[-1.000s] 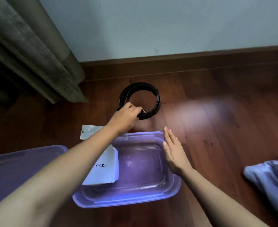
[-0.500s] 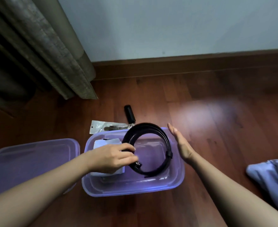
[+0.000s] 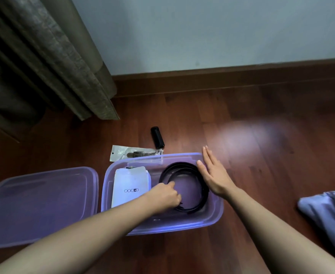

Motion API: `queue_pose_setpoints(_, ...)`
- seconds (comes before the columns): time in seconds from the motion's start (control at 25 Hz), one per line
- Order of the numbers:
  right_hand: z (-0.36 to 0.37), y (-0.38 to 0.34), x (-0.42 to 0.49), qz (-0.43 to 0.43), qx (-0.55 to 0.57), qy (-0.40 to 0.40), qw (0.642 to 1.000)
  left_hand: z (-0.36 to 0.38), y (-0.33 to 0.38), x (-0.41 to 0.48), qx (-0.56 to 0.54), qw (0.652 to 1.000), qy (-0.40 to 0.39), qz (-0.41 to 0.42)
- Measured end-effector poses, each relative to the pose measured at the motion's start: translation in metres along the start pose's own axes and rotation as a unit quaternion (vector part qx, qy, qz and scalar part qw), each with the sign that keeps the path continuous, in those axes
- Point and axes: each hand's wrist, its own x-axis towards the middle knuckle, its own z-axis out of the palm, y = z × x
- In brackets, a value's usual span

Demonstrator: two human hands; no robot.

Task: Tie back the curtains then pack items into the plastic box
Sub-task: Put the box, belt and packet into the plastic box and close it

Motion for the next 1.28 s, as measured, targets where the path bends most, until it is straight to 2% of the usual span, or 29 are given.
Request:
queue_pose_setpoints(0.08, 0.000, 0.000, -0.001, -0.004, -0.010, 0.002, 1.000, -0.005, -0.005, -0.008, -0.036, 0.999, 0.011, 0.015)
queue_pose_setpoints(0.12, 0.000, -0.001, -0.001, -0.005, -0.012, 0.004, 1.000, -0.009, -0.012, -0.013, -0.081, 0.995, 0.052, 0.030)
queue_pose_setpoints(0.2, 0.001, -0.001, -0.001, -0.006, -0.016, 0.006, 1.000, -0.018, -0.038, -0.020, -0.160, 0.964, 0.209, 0.033)
queue_pose_setpoints(0.28, 0.001, -0.001, -0.002, -0.007, -0.024, 0.008, 1.000, -0.022, -0.071, -0.012, -0.192, 0.903, 0.381, -0.051)
queue_pose_setpoints(0.32, 0.001, -0.002, -0.002, -0.006, -0.028, 0.008, 1.000, -0.024, -0.087, -0.004, -0.230, 0.875, 0.406, -0.127)
queue_pose_setpoints(0.4, 0.003, -0.001, -0.002, -0.006, -0.031, 0.012, 0.999, -0.026, -0.116, 0.016, -0.283, 0.848, 0.360, -0.265)
queue_pose_setpoints(0.48, 0.005, -0.001, -0.001, -0.005, -0.031, 0.018, 0.999, -0.020, -0.135, 0.038, -0.307, 0.846, 0.281, -0.335)
queue_pose_setpoints(0.6, 0.007, -0.001, 0.000, -0.009, -0.035, 0.026, 0.999, -0.013, -0.141, 0.059, -0.348, 0.835, 0.211, -0.371)
queue_pose_setpoints(0.8, 0.008, 0.000, 0.001, -0.016, -0.036, 0.030, 0.999, -0.014, -0.132, 0.073, -0.336, 0.831, 0.197, -0.396)
queue_pose_setpoints(0.84, 0.008, -0.001, 0.000, -0.012, -0.033, 0.026, 0.999, -0.014, -0.132, 0.072, -0.359, 0.813, 0.214, -0.405)
queue_pose_setpoints(0.88, 0.008, -0.001, 0.000, -0.009, -0.029, 0.023, 0.999, -0.016, -0.132, 0.071, -0.403, 0.776, 0.240, -0.421)
queue_pose_setpoints(1.0, 0.008, -0.001, 0.000, -0.005, -0.021, 0.024, 0.999, -0.029, -0.136, 0.061, -0.583, 0.597, 0.307, -0.458)
queue_pose_setpoints(1.04, 0.007, -0.001, -0.001, -0.004, -0.019, 0.023, 1.000, -0.033, -0.133, 0.054, -0.619, 0.551, 0.331, -0.451)
queue_pose_setpoints(1.08, 0.008, -0.001, -0.001, -0.002, -0.016, 0.025, 1.000, -0.036, -0.126, 0.046, -0.627, 0.540, 0.350, -0.439)
queue_pose_setpoints(1.12, 0.008, -0.001, -0.001, -0.003, -0.012, 0.027, 1.000, -0.038, -0.114, 0.036, -0.615, 0.559, 0.364, -0.421)
queue_pose_setpoints(1.16, 0.008, 0.000, 0.000, -0.004, -0.003, 0.030, 1.000, -0.038, -0.100, 0.025, -0.587, 0.597, 0.379, -0.395)
queue_pose_setpoints(1.24, 0.007, 0.000, 0.000, -0.005, 0.014, 0.036, 0.999, -0.030, -0.070, 0.006, -0.513, 0.680, 0.432, -0.297)
queue_pose_setpoints(1.28, 0.006, 0.001, 0.000, -0.002, 0.017, 0.034, 0.999, -0.021, -0.059, 0.000, -0.451, 0.713, 0.486, -0.229)
